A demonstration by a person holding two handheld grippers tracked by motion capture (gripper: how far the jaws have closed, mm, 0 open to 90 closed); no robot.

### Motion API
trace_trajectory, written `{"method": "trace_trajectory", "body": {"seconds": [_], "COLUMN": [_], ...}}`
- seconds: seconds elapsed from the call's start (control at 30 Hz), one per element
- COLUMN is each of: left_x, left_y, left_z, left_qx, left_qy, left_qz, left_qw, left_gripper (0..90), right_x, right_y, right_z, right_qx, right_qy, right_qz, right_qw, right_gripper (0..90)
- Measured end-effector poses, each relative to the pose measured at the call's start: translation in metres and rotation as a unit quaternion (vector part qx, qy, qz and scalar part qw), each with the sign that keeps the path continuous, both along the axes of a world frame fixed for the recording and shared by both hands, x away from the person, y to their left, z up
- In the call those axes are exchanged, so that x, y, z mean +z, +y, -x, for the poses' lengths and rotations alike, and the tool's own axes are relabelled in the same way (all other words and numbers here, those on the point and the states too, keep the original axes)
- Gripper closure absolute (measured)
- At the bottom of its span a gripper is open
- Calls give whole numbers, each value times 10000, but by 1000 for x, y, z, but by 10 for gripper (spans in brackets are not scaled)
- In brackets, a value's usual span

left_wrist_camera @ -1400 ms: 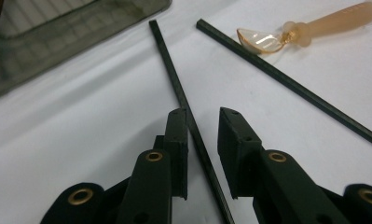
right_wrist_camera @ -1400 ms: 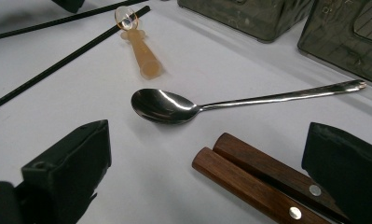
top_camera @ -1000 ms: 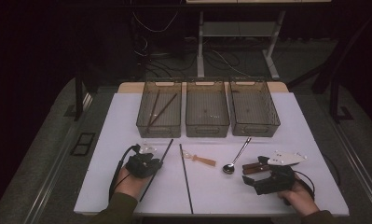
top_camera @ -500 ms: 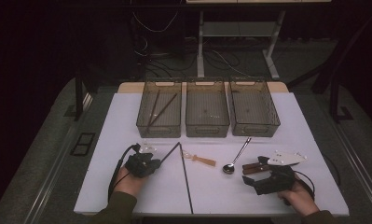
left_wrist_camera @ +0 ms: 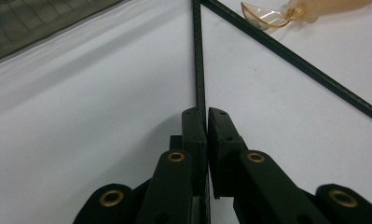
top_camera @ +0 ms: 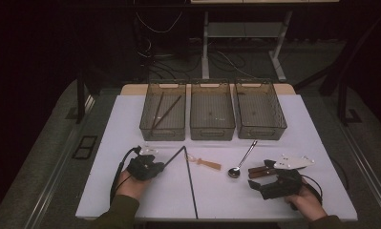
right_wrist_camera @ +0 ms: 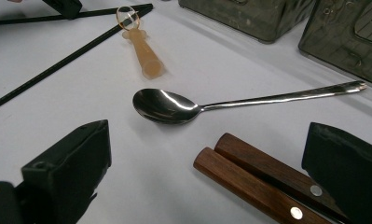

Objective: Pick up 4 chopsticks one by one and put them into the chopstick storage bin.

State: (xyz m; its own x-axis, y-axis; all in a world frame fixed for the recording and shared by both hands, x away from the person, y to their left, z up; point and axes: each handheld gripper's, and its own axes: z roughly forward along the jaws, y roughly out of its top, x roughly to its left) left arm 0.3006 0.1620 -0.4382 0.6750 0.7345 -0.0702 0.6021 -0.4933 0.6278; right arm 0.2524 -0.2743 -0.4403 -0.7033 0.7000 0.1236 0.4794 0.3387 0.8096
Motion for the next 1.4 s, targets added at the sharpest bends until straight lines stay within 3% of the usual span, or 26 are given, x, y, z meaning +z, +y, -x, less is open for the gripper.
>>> {"method": "trace_trajectory", "body": {"seconds": [0.2,0.47,0.97,1.17,1.4], "left_x": [6,20,37,45,55], "left_y": [5,7,-2,-4,-5], "left_z": [-2,-4,-7,-11,-22], "left_qx": [11,-164,-690,-751,-812], "left_qy": [-29,-26,-113,-193,-262], "left_qz": [186,360,504,644,657], "left_qw": [9998,9992,9963,9949,9942], "left_gripper": [854,853,852,852,852], "right_x": [0,-1,-2,-2,-7], "right_y": [0,0,0,1,2], "right_z": [0,-1,-2,-2,-4], "right_qx": [1,-17,-7,-3,19], "right_qy": [-1,5,19,15,87], "right_qz": [-1,-1,7,10,145], "right_qw": [10000,10000,10000,10000,9999], "right_gripper": [15,15,15,15,15]}}
